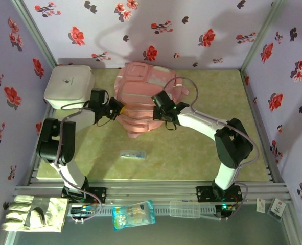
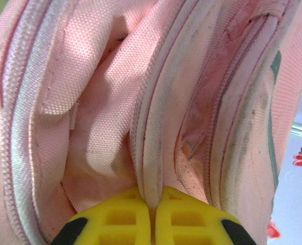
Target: Pack books, pencil case, and school supplies into a backpack
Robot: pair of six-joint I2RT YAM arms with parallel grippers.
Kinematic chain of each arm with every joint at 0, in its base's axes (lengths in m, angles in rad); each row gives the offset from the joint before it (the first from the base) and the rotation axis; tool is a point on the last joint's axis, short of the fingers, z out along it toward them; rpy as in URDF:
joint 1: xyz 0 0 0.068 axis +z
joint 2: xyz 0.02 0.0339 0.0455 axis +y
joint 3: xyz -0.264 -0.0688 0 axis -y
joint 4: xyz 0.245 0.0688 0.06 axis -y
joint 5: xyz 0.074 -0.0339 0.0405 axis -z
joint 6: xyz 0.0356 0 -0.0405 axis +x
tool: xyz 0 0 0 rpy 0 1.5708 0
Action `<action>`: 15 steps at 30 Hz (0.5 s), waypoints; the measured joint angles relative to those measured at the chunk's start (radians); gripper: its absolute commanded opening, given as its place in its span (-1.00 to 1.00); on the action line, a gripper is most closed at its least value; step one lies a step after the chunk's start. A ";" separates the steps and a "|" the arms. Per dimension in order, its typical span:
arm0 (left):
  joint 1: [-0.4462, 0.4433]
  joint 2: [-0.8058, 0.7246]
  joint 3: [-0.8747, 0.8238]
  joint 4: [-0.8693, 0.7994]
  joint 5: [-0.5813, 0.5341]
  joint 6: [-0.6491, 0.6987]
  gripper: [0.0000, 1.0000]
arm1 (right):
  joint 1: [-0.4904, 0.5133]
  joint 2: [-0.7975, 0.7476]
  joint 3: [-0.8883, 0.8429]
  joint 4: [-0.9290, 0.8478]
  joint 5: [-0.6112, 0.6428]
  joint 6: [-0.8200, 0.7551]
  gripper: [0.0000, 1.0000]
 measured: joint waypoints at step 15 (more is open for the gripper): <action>0.038 -0.001 0.129 -0.296 0.098 0.326 -1.00 | -0.189 0.051 0.091 -0.032 -0.153 -0.298 -1.00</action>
